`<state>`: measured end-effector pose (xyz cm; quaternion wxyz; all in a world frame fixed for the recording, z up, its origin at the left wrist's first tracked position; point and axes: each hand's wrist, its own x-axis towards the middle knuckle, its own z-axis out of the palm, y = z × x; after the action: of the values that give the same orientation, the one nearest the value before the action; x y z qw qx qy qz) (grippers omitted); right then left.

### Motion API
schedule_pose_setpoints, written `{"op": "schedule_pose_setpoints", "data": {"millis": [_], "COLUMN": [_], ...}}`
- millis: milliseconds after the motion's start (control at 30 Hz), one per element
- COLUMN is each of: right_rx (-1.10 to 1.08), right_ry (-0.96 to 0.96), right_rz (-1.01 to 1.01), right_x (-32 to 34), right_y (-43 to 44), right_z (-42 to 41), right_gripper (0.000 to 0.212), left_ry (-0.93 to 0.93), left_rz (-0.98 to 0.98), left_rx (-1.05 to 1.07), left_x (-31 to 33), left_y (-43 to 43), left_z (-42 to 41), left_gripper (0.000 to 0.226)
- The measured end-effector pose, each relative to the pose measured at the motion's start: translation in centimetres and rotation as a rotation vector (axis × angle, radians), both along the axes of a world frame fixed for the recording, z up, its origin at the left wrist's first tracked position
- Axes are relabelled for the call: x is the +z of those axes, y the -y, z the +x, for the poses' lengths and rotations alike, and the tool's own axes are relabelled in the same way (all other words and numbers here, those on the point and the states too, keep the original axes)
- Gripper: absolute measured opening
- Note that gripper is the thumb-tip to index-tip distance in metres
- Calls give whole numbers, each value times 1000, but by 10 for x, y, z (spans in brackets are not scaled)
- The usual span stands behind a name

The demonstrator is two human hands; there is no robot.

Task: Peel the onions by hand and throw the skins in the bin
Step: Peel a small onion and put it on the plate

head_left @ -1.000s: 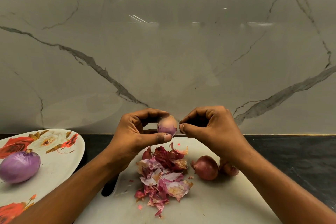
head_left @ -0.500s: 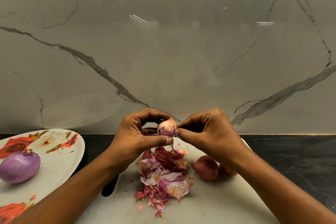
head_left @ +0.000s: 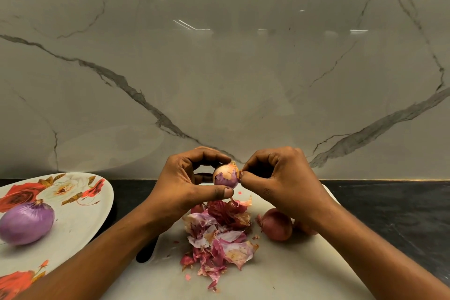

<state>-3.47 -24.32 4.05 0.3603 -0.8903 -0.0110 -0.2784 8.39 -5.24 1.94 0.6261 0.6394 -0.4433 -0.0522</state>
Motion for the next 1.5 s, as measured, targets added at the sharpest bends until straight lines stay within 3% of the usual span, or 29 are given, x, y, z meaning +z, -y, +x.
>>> {"op": "schedule_pose_setpoints", "data": {"millis": [167, 400, 467, 567, 667, 767, 967, 1167, 1333, 1500], "right_rx": [-61, -78, -22, 127, 212, 215, 215, 192, 189, 141], "right_ry": [4, -36, -62, -166, -219, -222, -208, -273, -245, -184], "right_rz": [20, 34, 114, 340, 329, 365, 553, 550, 397, 301], "right_x": [1, 3, 6, 10, 11, 10, 11, 12, 11, 10], "right_y": [4, 5, 7, 6, 5, 7, 7, 6, 5, 7], "right_z": [2, 3, 2, 0, 0, 0, 2, 2, -1, 0], "right_gripper": [3, 19, 9, 30, 37, 30, 34, 29, 14, 18], "left_ry": [-38, -100, -114, -132, -133, -151, -206, -157, -114, -174], "left_rz": [-8, -27, -40, -44, -34, -55, -37, 9, 48, 38], "left_rx": [-15, -35, -52, -88, -103, -92, -49, -30, -45, -89], "left_x": [-2, -3, -3, -2, -2, 0, 3, 2, -1, 1], "left_y": [-1, -1, -1, -1, -2, -3, -1, -2, -2, -3], "left_z": [2, 5, 6, 5, 5, 5, 2, -2, -3, -1], "left_gripper": [51, 49, 45, 44, 55, 65, 46, 47, 45, 45]}}
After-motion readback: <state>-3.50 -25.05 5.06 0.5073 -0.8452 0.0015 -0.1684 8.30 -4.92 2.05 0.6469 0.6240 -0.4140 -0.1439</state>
